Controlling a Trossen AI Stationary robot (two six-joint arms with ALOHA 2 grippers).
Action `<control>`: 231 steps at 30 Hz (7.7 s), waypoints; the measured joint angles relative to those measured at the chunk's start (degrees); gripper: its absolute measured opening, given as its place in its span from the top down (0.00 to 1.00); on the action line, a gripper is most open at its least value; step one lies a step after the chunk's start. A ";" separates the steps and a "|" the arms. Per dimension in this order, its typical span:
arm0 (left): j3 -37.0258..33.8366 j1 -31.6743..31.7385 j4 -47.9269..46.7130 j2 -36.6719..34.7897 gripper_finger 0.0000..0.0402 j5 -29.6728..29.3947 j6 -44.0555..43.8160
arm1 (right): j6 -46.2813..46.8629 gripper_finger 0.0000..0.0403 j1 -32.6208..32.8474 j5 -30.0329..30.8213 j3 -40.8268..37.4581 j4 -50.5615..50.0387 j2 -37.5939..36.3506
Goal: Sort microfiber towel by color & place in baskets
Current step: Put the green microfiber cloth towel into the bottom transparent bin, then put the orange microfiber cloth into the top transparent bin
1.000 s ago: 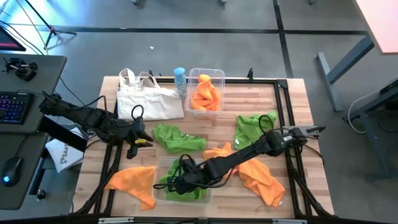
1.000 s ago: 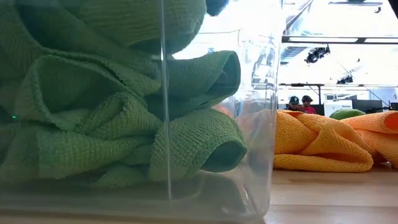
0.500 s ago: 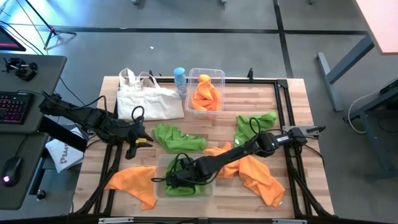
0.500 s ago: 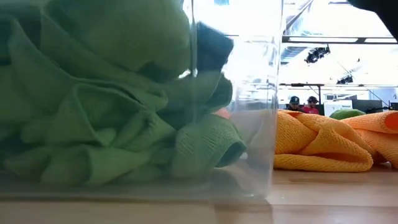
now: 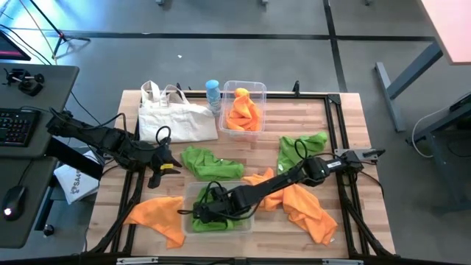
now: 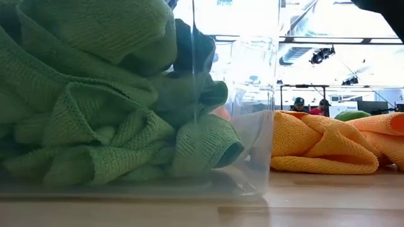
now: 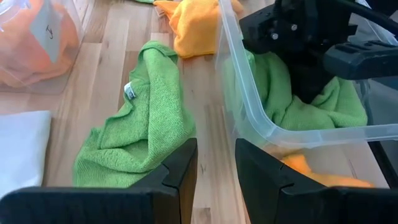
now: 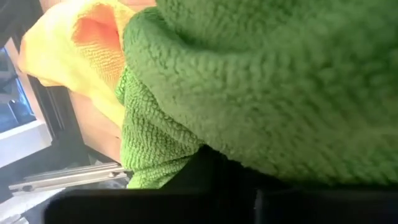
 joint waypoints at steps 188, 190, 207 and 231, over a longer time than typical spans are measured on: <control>47.88 35.95 1.62 30.43 1.00 7.54 26.90 | -34.37 1.00 4.32 24.84 -60.92 -20.65 -62.03; 51.04 37.44 1.39 33.50 1.00 9.13 27.74 | -36.71 1.00 4.32 23.47 -60.92 -20.78 -62.02; 69.81 43.06 1.43 55.68 1.00 9.68 28.29 | -49.37 1.00 4.47 25.42 -60.92 -29.21 -67.88; 69.84 47.92 -12.17 68.64 1.00 12.17 36.41 | -51.40 1.00 4.47 27.78 -60.94 -32.06 -68.17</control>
